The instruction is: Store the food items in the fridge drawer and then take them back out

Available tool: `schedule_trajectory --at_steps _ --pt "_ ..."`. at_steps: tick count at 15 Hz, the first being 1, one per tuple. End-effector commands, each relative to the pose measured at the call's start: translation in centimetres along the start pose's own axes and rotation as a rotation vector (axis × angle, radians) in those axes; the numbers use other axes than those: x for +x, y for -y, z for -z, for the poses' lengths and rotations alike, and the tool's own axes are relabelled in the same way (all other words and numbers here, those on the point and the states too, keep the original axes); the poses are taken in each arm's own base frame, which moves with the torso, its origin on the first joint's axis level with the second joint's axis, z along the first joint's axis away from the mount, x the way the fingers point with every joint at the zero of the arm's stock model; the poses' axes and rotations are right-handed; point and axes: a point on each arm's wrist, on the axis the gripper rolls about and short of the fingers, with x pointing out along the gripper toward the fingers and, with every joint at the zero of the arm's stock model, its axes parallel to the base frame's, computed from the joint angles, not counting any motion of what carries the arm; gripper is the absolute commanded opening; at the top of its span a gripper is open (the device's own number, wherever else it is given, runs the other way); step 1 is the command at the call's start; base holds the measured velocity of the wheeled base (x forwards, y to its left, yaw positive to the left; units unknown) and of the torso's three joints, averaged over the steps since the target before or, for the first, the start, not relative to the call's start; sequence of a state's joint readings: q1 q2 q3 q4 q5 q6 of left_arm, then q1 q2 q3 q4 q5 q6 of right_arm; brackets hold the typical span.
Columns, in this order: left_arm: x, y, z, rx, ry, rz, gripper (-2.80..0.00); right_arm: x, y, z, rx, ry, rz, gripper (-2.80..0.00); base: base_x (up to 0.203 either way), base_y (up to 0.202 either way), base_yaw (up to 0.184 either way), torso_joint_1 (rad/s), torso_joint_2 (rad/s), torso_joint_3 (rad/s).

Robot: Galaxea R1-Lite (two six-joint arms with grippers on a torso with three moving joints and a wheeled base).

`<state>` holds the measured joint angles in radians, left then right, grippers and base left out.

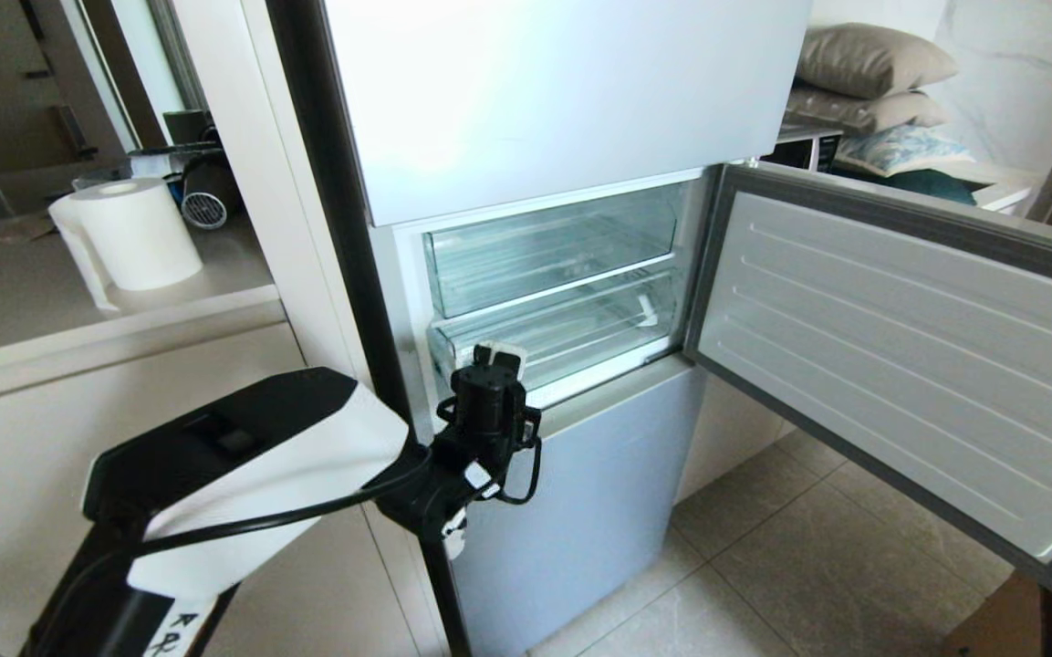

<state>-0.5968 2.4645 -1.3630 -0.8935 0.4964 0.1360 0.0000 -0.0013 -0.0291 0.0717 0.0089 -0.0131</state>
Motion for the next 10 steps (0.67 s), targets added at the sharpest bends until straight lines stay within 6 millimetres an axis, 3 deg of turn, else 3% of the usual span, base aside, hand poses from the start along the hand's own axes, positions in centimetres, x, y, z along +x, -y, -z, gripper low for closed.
schedule_trajectory --at_steps 1,6,10 --pt "1.0 0.6 0.5 -0.004 0.007 -0.005 -2.80 0.0 0.0 0.0 -0.001 0.000 0.000 -2.80 0.000 0.000 0.000 0.000 0.00 0.000" --pt "3.1 0.9 -0.3 -0.042 0.066 -0.052 -2.80 0.0 0.0 0.0 0.001 0.000 0.001 -2.80 0.000 0.000 0.000 0.000 0.00 0.000" --pt "4.7 -0.6 -0.7 -0.072 0.098 -0.101 -2.80 0.0 0.0 0.0 0.001 0.001 0.001 -2.80 0.000 0.000 0.000 0.000 0.00 0.000"
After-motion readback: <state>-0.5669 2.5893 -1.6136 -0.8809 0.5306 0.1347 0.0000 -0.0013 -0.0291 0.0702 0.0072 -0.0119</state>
